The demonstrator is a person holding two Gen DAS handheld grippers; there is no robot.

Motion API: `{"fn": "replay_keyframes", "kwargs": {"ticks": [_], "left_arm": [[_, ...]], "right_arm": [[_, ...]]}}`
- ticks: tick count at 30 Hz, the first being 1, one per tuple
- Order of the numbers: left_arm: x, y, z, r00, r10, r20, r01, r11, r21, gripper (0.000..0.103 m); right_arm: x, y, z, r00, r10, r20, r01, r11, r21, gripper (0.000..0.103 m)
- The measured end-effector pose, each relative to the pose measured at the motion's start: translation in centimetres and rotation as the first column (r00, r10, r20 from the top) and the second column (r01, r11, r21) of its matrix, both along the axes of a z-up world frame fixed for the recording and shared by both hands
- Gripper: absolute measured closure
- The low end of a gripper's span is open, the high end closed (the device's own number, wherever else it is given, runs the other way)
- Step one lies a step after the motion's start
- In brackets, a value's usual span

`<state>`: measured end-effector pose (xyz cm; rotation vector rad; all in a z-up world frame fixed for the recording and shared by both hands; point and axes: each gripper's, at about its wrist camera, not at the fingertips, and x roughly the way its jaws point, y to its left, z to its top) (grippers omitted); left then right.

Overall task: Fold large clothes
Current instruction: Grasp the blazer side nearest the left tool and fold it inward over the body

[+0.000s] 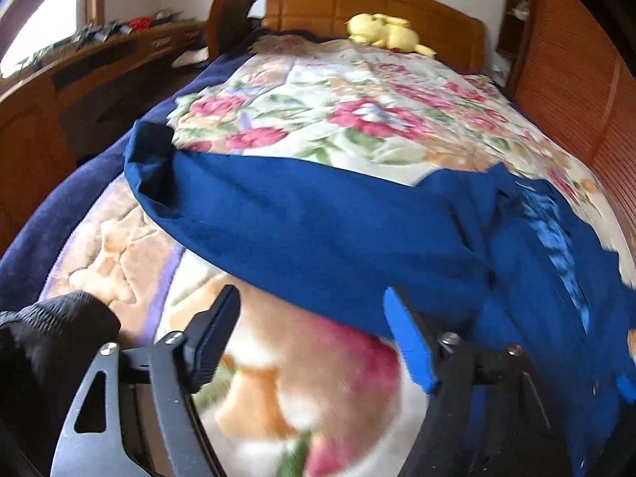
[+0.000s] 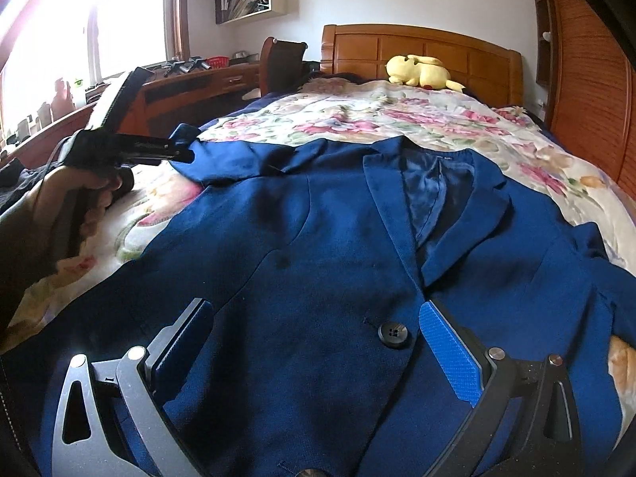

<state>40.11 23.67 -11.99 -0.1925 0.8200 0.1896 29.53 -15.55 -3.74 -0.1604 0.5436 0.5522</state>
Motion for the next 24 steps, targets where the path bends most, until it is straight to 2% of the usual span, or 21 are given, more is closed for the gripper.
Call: {"fn": "replay_keyframes", "kwargs": {"ticks": [5,8,9,10,11,13,14,15,19,24], "left_arm": [[2.3,2.4,-1.2,0.995,0.09,-0.041,-0.09,0.996,-0.01,0.03],[3.2,3.8,-2.2,0.988,0.139,-0.063,-0.142,0.988,-0.055,0.03],[3.3,4.1,-2.4,0.988,0.143,-0.067,-0.147,0.987,-0.071,0.033],[3.5,4.3,-2.8,0.988,0.141,-0.068,-0.146,0.985,-0.092,0.042],[3.8,4.4,-3.0,0.987,0.136,-0.081,-0.143,0.985,-0.094,0.059],[4.3,4.7,-3.0,0.986,0.139,-0.087,-0.147,0.985,-0.092,0.071],[4.5,4.8,-2.9,0.988,0.133,-0.079,-0.141,0.984,-0.107,0.089],[4.6,4.8,-2.7,0.988,0.133,-0.077,-0.141,0.984,-0.11,0.095],[4.1,2.8,-0.5,0.996,0.088,-0.028,-0.089,0.995,-0.042,0.101],[1.1,-3.0,4.4,0.997,-0.054,0.058,0.055,0.998,-0.007,0.101]], "right_arm": [[-0.1,0.0,-0.1,1.0,0.0,-0.001,0.0,1.0,0.002,0.0],[-0.1,0.0,-0.1,1.0,0.0,0.0,0.0,1.0,0.003,0.0],[-0.1,0.0,0.0,1.0,0.0,-0.001,0.0,1.0,0.002,0.0],[-0.1,0.0,0.0,1.0,0.0,-0.001,0.0,1.0,0.003,0.0],[-0.1,0.0,0.0,1.0,0.001,-0.001,-0.001,1.0,0.003,0.0],[-0.1,0.0,-0.1,1.0,0.001,-0.001,-0.001,1.0,0.003,0.0],[-0.1,0.0,-0.1,1.0,0.001,-0.001,-0.001,1.0,0.003,0.0],[-0.1,0.0,-0.1,1.0,0.001,-0.001,-0.001,1.0,0.003,0.0],[-0.2,0.2,-0.1,1.0,0.0,0.003,0.0,1.0,0.0,0.0],[-0.5,0.2,-0.1,1.0,-0.006,0.013,0.006,1.0,0.001,0.0]]}}
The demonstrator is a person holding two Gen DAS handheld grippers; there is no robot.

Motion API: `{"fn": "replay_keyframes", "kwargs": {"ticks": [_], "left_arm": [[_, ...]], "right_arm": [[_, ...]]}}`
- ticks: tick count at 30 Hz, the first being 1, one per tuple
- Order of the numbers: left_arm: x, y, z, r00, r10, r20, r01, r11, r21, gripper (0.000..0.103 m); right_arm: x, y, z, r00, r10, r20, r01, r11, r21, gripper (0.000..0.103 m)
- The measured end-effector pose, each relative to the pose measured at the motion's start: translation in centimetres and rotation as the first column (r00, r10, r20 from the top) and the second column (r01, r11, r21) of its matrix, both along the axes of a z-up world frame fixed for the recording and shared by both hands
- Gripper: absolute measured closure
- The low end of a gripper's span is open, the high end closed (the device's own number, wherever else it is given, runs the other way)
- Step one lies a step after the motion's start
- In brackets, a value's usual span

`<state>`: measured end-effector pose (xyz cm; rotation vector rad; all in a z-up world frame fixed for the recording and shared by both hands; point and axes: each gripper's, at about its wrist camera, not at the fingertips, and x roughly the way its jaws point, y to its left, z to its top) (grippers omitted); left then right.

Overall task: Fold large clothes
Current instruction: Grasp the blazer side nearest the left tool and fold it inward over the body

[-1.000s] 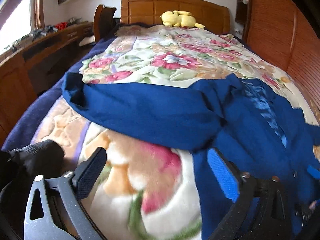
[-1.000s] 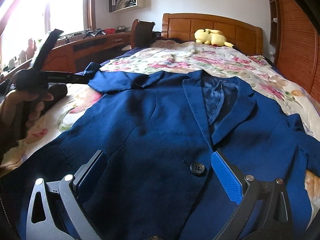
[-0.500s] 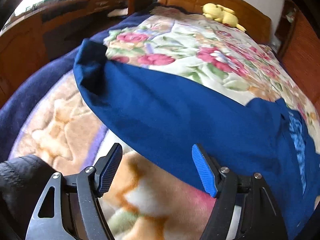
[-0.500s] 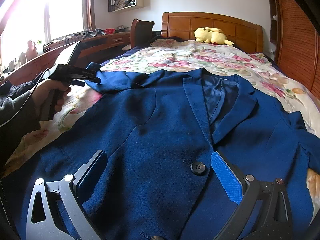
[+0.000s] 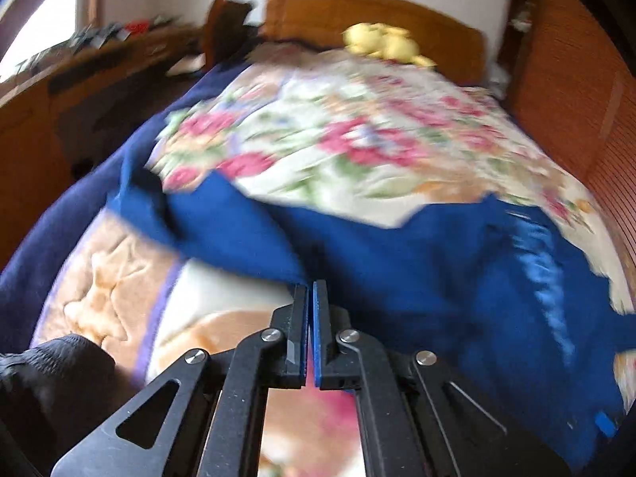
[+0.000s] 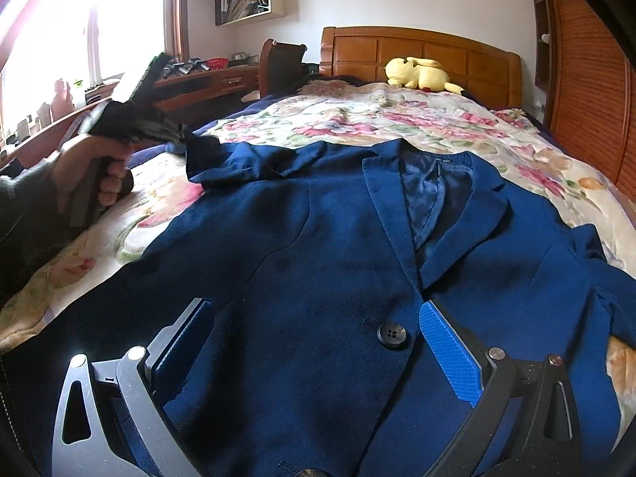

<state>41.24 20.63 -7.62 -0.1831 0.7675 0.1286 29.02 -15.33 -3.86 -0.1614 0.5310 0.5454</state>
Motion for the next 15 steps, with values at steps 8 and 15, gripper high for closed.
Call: {"fn": "replay_keyframes", "kwargs": {"ticks": [8,15], "left_arm": [[-5.9,-9.6,5.5,0.982,-0.186,0.032,0.18,0.975,0.13,0.101],[-11.0,-11.6,6.8,0.963,-0.261,0.057,0.253,0.959,0.126,0.078]], "right_arm": [[-2.2,-0.7,1.3,0.997,-0.039,0.068,0.04,0.999,-0.02,0.0],[-5.4,-1.8,2.6,0.993,-0.069,0.096,0.075,0.995,-0.059,0.0]]}}
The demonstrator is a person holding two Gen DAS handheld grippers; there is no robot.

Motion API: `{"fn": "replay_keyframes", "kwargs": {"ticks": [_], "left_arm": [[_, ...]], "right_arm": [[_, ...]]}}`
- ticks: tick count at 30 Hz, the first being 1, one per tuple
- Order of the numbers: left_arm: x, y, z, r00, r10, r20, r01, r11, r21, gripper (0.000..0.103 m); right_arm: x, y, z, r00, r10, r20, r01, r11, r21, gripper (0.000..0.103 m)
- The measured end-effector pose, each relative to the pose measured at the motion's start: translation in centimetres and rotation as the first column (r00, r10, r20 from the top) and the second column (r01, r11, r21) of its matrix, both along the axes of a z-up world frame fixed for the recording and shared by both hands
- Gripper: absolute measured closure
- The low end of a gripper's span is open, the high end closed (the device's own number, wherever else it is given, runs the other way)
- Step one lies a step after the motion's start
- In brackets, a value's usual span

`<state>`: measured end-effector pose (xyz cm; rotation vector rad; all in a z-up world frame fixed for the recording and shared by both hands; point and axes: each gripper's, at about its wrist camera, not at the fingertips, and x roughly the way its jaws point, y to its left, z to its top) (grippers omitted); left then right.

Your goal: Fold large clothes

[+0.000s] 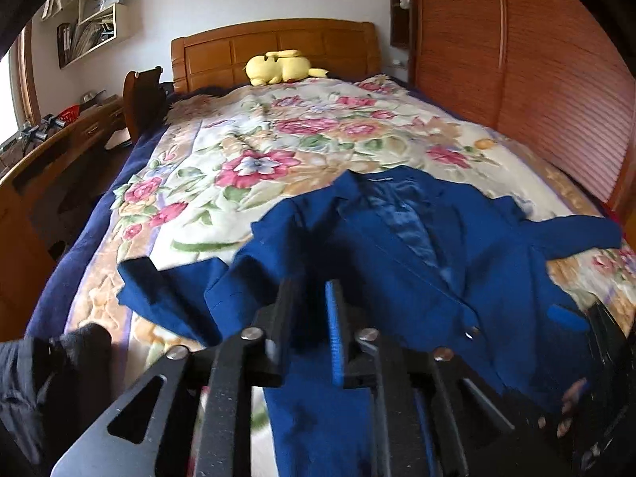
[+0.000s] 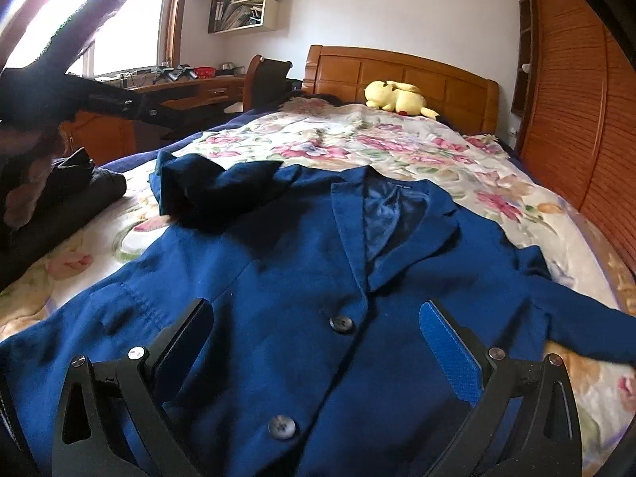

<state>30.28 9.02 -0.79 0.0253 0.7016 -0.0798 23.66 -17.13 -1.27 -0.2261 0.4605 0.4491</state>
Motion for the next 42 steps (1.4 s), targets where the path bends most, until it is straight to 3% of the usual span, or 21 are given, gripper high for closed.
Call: {"fn": "replay_keyframes", "kwargs": {"ticks": [7,10,13,17,24,27,28,29,31,34,38,42], "left_arm": [[-4.9,3.4,-1.6,0.997,0.073,0.018,-0.072,0.996,-0.061,0.069],[-6.6,4.7,-2.2,0.995,0.094,0.027,-0.092,0.994,-0.062,0.065],[-8.0,5.6,-2.5,0.994,0.105,0.038,-0.104,0.994,-0.027,0.063],[-9.1,7.2,-2.3,0.994,0.099,0.039,-0.096,0.993,-0.066,0.056],[-9.7,9.1,-1.8,0.992,0.113,0.047,-0.108,0.989,-0.096,0.053],[-9.8,9.4,-1.7,0.992,0.118,0.052,-0.112,0.988,-0.104,0.053],[-9.9,9.4,-1.7,0.992,0.119,0.052,-0.113,0.988,-0.109,0.053],[-9.8,9.4,-1.8,0.992,0.117,0.052,-0.111,0.987,-0.113,0.053],[-9.8,9.2,-1.8,0.992,0.112,0.05,-0.106,0.988,-0.111,0.053],[-9.7,8.6,-1.8,0.994,0.098,0.051,-0.092,0.99,-0.11,0.053],[-9.6,7.6,-1.5,0.995,0.076,0.061,-0.068,0.99,-0.124,0.053],[-9.3,6.5,-1.3,0.996,0.057,0.066,-0.049,0.992,-0.117,0.053]], "right_arm": [[0.3,0.8,2.3,0.999,0.04,-0.021,-0.04,0.999,0.002,0.001],[1.5,2.5,3.3,0.994,0.099,-0.043,-0.099,0.995,0.018,0.006],[3.3,5.6,4.1,0.986,0.155,-0.054,-0.156,0.988,-0.002,0.017],[6.3,10.9,5.0,0.965,0.241,-0.107,-0.242,0.97,0.001,0.027],[11.4,18.6,4.5,0.915,0.328,-0.234,-0.328,0.944,0.042,0.039],[13.6,20.8,3.1,0.902,0.319,-0.292,-0.329,0.944,0.013,0.056],[14.1,21.3,2.7,0.9,0.311,-0.307,-0.327,0.945,-0.002,0.069],[14.7,21.8,2.5,0.901,0.299,-0.315,-0.323,0.946,-0.025,0.088],[15.1,21.5,2.6,0.918,0.27,-0.292,-0.302,0.951,-0.071,0.098],[15.0,19.3,3.8,0.936,0.266,-0.232,-0.281,0.959,-0.033,0.099],[14.9,13.1,5.5,0.975,0.167,-0.148,-0.161,0.986,0.046,0.099],[15.6,7.6,3.7,0.984,0.049,-0.169,-0.048,0.999,0.014,0.099]]}}
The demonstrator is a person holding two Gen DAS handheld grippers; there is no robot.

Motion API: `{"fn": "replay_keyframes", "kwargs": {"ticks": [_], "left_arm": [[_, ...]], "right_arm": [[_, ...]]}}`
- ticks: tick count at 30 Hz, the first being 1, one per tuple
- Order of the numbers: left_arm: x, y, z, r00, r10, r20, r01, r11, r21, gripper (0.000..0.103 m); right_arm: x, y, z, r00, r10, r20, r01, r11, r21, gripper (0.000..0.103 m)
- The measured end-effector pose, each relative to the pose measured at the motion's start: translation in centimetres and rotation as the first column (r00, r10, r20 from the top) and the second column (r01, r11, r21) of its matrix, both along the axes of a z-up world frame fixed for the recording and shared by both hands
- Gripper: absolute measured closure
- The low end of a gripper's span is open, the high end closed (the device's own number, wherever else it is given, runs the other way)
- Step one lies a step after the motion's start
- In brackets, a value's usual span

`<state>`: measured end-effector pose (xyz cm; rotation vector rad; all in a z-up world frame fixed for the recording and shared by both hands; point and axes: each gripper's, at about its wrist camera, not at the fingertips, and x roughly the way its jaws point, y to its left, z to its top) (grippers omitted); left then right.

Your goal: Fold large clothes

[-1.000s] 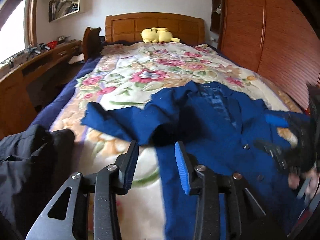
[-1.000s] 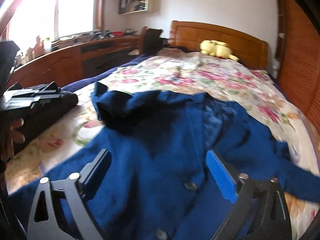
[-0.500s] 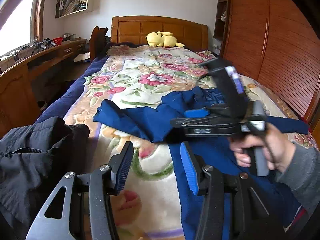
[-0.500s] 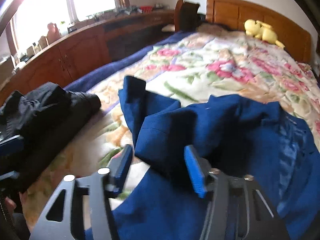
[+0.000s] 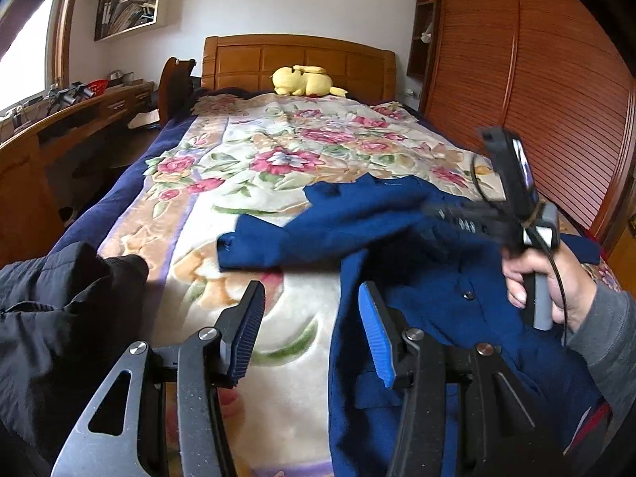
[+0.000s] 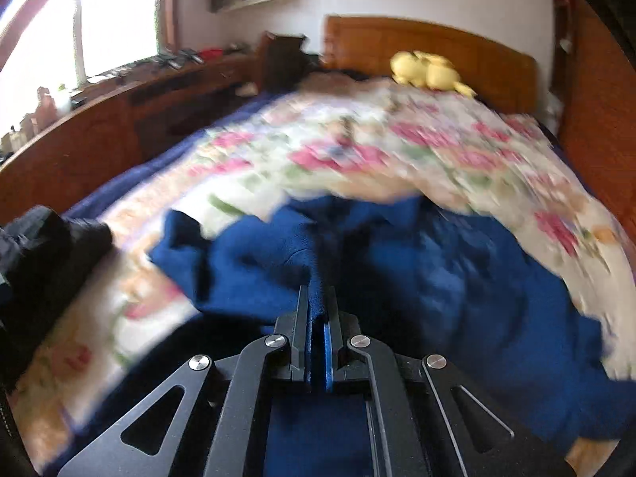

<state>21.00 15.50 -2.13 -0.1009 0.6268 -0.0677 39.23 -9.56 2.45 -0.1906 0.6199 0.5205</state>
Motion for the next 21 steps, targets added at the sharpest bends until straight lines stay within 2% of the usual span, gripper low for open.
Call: {"fn": "replay_keyframes", "kwargs": {"ticks": [1,3,5,6,8,10,14,18,21], "left_arm": [[0.1,-0.2,0.0,1.0,-0.002,-0.002,0.002,1.0,0.001,0.053],[0.4,-0.4,0.0,1.0,-0.004,-0.003,0.004,1.0,0.0,0.053],[0.6,-0.6,0.0,1.0,-0.003,-0.005,0.003,1.0,-0.002,0.053],[0.6,-0.5,-0.1,1.0,-0.001,-0.005,0.001,1.0,-0.004,0.053],[0.8,-0.4,-0.1,1.0,0.006,-0.008,-0.006,1.0,-0.005,0.053],[0.8,-0.1,-0.3,1.0,0.012,-0.014,-0.012,1.0,-0.006,0.053],[0.8,0.6,-0.3,0.999,0.029,-0.019,-0.029,0.999,-0.014,0.053],[0.6,1.3,0.0,0.999,0.039,-0.013,-0.039,0.999,-0.027,0.053],[0.5,1.5,0.2,0.999,0.042,-0.009,-0.042,0.999,-0.033,0.053]], "right_arm": [[0.3,-0.9,-1.1,1.0,-0.02,-0.016,0.019,0.999,-0.036,0.099],[0.6,-1.5,-2.4,0.999,-0.036,-0.028,0.033,0.996,-0.082,0.092],[0.6,-1.8,-2.7,0.998,-0.06,-0.013,0.059,0.993,-0.099,0.068],[0.5,-1.5,-2.5,0.998,-0.058,0.011,0.058,0.994,-0.088,0.062],[-0.2,-0.5,-1.4,0.998,-0.026,0.061,0.029,0.998,-0.047,0.042],[-0.8,0.9,-0.7,0.996,0.033,0.084,-0.031,0.999,-0.016,0.039],[-1.7,5.0,-1.0,0.981,0.189,0.04,-0.189,0.982,0.002,0.039],[-0.1,9.6,-3.2,0.957,0.284,-0.051,-0.285,0.958,-0.017,0.039],[2.6,12.5,-5.2,0.944,0.308,-0.118,-0.315,0.948,-0.049,0.039]]}}
